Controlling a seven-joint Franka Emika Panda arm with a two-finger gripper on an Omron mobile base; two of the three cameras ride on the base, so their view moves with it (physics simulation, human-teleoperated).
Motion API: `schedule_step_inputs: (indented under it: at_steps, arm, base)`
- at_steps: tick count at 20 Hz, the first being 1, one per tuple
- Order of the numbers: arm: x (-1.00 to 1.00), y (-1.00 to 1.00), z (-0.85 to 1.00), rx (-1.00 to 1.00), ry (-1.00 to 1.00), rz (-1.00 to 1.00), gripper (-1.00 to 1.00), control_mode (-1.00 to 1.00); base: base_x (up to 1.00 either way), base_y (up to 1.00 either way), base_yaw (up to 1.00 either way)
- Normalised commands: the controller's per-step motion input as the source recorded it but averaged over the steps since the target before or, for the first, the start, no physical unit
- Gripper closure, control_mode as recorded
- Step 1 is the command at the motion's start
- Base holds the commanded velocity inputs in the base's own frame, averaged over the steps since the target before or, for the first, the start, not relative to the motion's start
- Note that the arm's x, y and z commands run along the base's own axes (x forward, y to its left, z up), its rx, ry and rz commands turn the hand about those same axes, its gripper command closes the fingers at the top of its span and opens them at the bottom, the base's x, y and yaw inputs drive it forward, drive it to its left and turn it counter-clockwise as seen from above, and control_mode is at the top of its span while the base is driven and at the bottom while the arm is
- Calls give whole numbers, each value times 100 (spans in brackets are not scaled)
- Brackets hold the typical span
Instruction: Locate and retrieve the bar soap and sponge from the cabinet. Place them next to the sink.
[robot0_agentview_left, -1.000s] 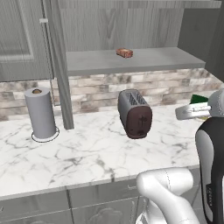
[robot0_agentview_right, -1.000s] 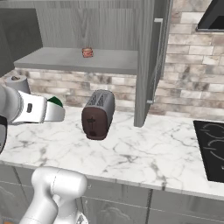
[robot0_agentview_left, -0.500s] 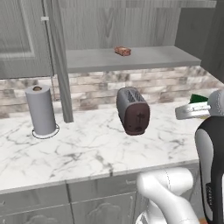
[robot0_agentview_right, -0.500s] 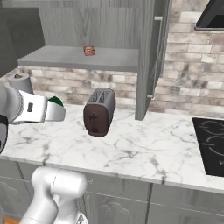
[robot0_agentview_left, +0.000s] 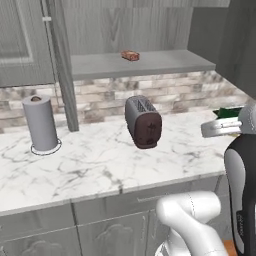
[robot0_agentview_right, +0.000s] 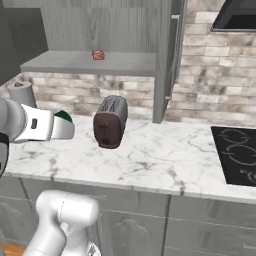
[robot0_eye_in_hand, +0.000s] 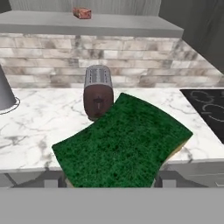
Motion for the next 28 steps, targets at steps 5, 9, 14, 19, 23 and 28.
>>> schedule_step_inputs:
  at_steps: [5, 9, 14, 19, 23, 28]
  arm:
    - [0, 0, 0, 0, 0, 0, 100, 100]
    - [0, 0, 0, 0, 0, 0, 100, 100]
    - [0, 0, 0, 0, 0, 0, 100, 100]
    - [0, 0, 0, 0, 0, 0, 100, 100]
    - [0, 0, 0, 0, 0, 0, 100, 100]
    - [0, 0, 0, 0, 0, 0, 100, 100]
  base:
    - [-2, 6, -40]
    - [0, 0, -49]
    - [0, 0, -50]
    - [0, 0, -49]
    - [0, 0, -49]
    - [0, 0, -49]
